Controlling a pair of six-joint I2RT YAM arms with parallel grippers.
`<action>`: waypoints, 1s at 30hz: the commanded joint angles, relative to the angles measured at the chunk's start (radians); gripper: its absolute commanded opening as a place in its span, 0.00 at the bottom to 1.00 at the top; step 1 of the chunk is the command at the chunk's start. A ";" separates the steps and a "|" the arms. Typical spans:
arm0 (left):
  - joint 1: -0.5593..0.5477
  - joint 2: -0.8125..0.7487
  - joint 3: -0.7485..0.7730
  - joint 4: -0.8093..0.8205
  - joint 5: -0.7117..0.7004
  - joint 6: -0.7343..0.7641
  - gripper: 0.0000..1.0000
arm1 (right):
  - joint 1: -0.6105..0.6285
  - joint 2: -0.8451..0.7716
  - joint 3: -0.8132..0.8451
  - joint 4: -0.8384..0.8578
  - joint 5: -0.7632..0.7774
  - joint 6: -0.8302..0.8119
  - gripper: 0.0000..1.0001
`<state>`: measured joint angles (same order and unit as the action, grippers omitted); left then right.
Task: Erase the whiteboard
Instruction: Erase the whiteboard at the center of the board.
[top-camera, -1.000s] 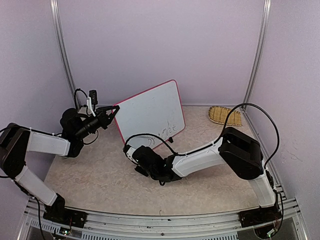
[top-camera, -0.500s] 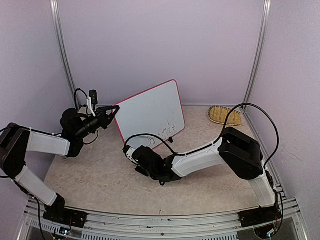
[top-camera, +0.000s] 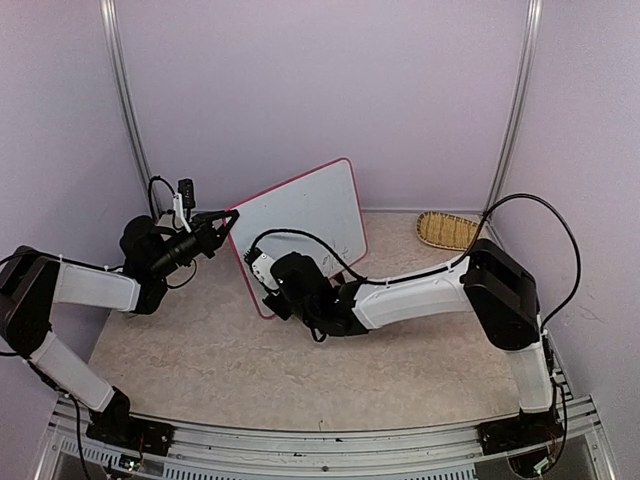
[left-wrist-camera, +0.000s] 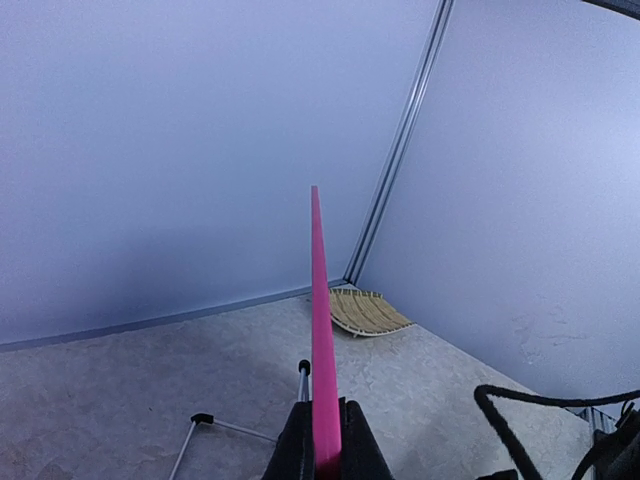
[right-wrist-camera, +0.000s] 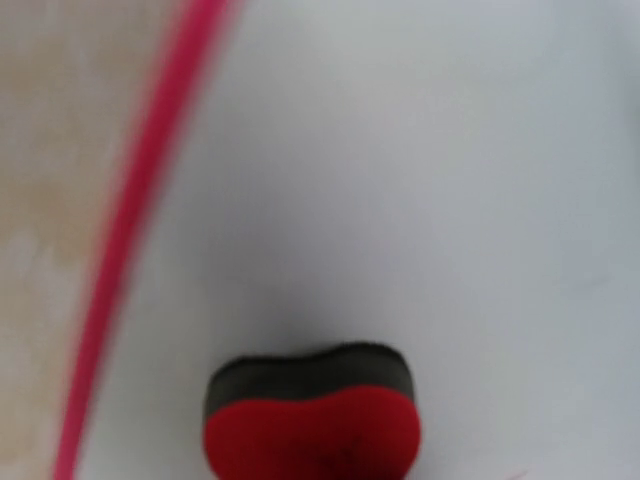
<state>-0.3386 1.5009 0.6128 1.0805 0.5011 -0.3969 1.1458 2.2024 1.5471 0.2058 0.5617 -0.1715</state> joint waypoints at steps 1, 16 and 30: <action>-0.027 0.021 -0.016 -0.114 0.088 0.004 0.00 | -0.077 -0.126 -0.097 0.193 -0.144 0.100 0.18; -0.027 0.032 0.001 -0.169 0.028 0.009 0.00 | -0.135 -0.198 -0.390 0.424 -0.489 0.243 0.18; -0.025 0.027 0.002 -0.179 0.022 0.017 0.00 | -0.087 -0.031 -0.222 0.444 -0.489 0.249 0.18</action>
<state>-0.3412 1.5009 0.6296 1.0378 0.4728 -0.3985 1.0462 2.1349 1.2739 0.6182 0.0811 0.0673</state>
